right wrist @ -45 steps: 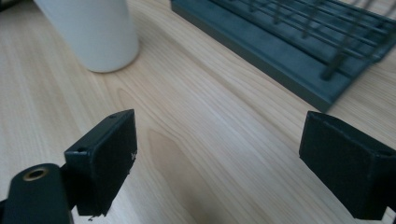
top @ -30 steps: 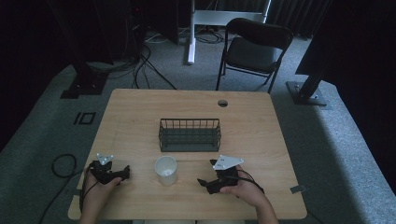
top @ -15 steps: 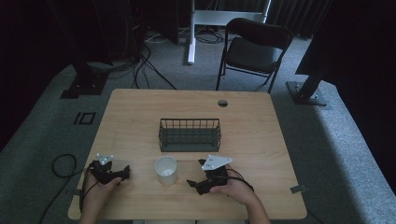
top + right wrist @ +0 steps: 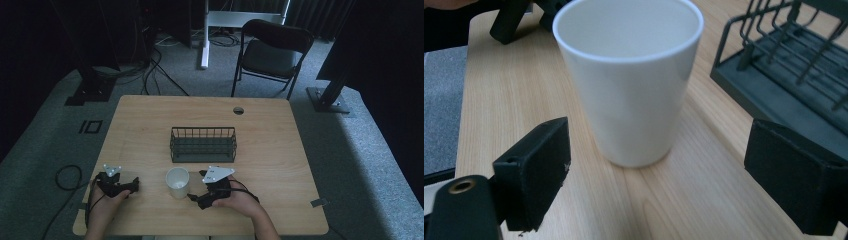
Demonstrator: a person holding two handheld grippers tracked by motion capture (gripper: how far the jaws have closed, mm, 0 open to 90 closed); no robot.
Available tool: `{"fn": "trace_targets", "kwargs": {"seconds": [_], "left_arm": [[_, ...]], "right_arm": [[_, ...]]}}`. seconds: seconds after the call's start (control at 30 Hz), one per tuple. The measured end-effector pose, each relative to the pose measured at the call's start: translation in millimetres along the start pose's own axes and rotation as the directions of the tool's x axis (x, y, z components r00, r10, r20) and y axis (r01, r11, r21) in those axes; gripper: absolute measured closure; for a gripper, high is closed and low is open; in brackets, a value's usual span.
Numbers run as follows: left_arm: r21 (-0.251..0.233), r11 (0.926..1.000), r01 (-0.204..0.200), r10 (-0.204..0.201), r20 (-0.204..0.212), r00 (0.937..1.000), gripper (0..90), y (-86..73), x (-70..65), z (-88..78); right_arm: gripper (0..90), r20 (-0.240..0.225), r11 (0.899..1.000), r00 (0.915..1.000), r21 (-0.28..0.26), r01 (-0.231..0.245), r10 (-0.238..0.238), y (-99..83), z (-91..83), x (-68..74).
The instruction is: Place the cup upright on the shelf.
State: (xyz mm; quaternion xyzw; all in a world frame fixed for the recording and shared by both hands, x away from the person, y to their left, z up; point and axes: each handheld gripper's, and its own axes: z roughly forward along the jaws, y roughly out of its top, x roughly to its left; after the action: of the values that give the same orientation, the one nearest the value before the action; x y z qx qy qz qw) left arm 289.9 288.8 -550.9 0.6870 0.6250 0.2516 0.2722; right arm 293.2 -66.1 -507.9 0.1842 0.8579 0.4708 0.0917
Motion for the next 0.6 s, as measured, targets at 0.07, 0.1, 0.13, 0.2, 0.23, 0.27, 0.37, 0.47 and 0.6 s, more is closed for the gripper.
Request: {"fn": "trace_targets", "kwargs": {"seconds": [0.07, 0.1, 0.13, 0.2, 0.23, 0.27, 0.37, 0.47, 0.6], "left_arm": [[0.0, 1.0, 0.0, 0.0, 0.0, 1.0, 1.0, 0.0, 0.0, 0.0], [0.0, 1.0, 0.0, 0.0, 0.0, 1.0, 1.0, 0.0, 0.0, 0.0], [0.0, 1.0, 0.0, 0.0, 0.0, 1.0, 1.1, 0.0, 0.0, 0.0], [0.0, 1.0, 0.0, 0.0, 0.0, 1.0, 1.0, 0.0, 0.0, 0.0], [0.0, 1.0, 0.0, 0.0, 0.0, 1.0, 1.1, 0.0, 0.0, 0.0], [0.0, 1.0, 0.0, 0.0, 0.0, 1.0, 1.0, 0.0, 0.0, 0.0], [0.0, 1.0, 0.0, 0.0, 0.0, 1.0, 1.1, 0.0, 0.0, 0.0], [0.0, 1.0, 0.0, 0.0, 0.0, 1.0, 1.0, 0.0, 0.0, 0.0], [0.0, 1.0, 0.0, 0.0, 0.0, 1.0, 1.0, 0.0, 0.0, 0.0]], "right_arm": [[11.1, -0.008, 1.0, 1.0, -0.003, 0.002, -0.002, 2.8, 2.7, 1.2], [11.0, -0.012, 1.0, 0.9999, -0.009, 0.002, -0.002, 4.2, 4.7, 1.9], [11.1, -0.014, 1.0, 0.9999, -0.009, 0.002, -0.002, 5.0, 5.9, 2.3], [11.0, -0.019, 1.0, 0.9998, -0.01, 0.008, -0.008, 6.4, 9.2, 3.5], [11.0, -0.021, 1.0, 0.9997, -0.013, 0.007, -0.007, 7.1, 10.9, 4.0], [11.0, -0.025, 1.0, 0.9997, -0.011, 0.005, -0.005, 7.6, 12.4, 4.6], [11.0, -0.029, 1.0, 0.9995, -0.012, 0.01, -0.01, 9.6, 16.7, 5.1], [11.0, -0.027, 1.0, 0.9995, -0.014, 0.013, -0.013, 11.6, 20.5, 4.9], [11.0, -0.037, 0.999, 0.9991, -0.029, 0.019, -0.02, 15.3, 24.7, 6.2]]}}
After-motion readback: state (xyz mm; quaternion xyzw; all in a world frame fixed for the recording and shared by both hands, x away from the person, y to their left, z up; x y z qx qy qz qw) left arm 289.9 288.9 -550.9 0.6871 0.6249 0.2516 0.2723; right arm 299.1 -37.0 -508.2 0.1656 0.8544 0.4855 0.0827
